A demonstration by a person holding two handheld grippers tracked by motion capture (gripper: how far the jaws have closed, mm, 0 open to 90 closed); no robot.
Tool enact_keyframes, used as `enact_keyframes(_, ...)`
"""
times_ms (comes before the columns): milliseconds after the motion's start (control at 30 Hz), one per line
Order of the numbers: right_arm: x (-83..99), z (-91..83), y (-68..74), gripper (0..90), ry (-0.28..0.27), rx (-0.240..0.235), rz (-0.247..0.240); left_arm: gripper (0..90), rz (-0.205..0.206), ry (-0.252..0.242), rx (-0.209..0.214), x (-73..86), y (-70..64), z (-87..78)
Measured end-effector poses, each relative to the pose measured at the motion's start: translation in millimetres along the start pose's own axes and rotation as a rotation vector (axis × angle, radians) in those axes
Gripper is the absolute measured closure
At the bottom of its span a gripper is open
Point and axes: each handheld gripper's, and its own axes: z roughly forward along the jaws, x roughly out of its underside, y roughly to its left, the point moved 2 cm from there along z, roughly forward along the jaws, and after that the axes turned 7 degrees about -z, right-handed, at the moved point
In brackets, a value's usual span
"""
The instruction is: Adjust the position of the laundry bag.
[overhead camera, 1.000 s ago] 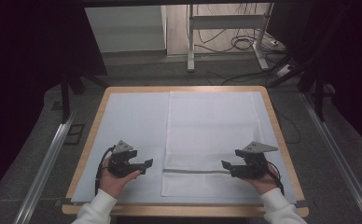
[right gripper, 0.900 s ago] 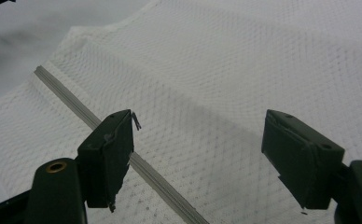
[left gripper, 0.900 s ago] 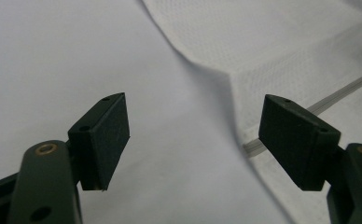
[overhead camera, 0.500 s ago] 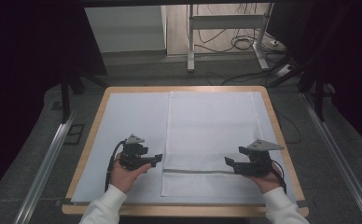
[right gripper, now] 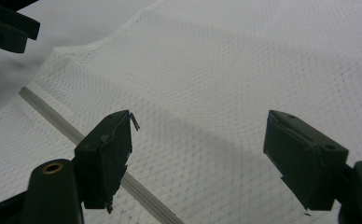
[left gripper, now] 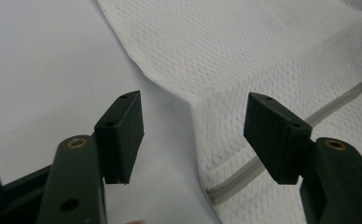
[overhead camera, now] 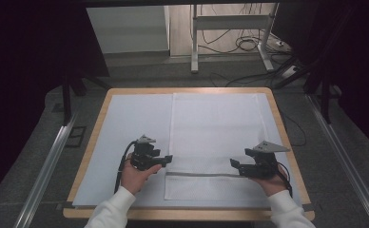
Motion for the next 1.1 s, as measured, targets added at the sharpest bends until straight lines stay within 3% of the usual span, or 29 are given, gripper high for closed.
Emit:
enact_keyframes(233, 0.1, -0.3, -0.8, 22.6, -0.001, 0.007, -0.001, 45.1, -0.028, 0.016, -0.003, -3.4, 3.9, 13.3)
enact_keyframes(567, -0.6, -2.6, -3.1, 21.3, -0.015, 0.033, 0.011, 52.2, -0.032, 0.054, -0.002, 1.7, 1.5, 25.2)
enact_keyframes(867, -1.2, -1.9, -2.0, 21.3, -0.014, 0.036, 0.004, 82.5, -0.012, 0.087, 0.02, 1.0, -4.1, 39.1)
enact_keyframes(1100, -1.8, -4.8, -11.6, 21.7, 0.008, 0.083, 0.018, 88.0, -0.004, 0.088, 0.023, 2.4, -3.3, 39.1)
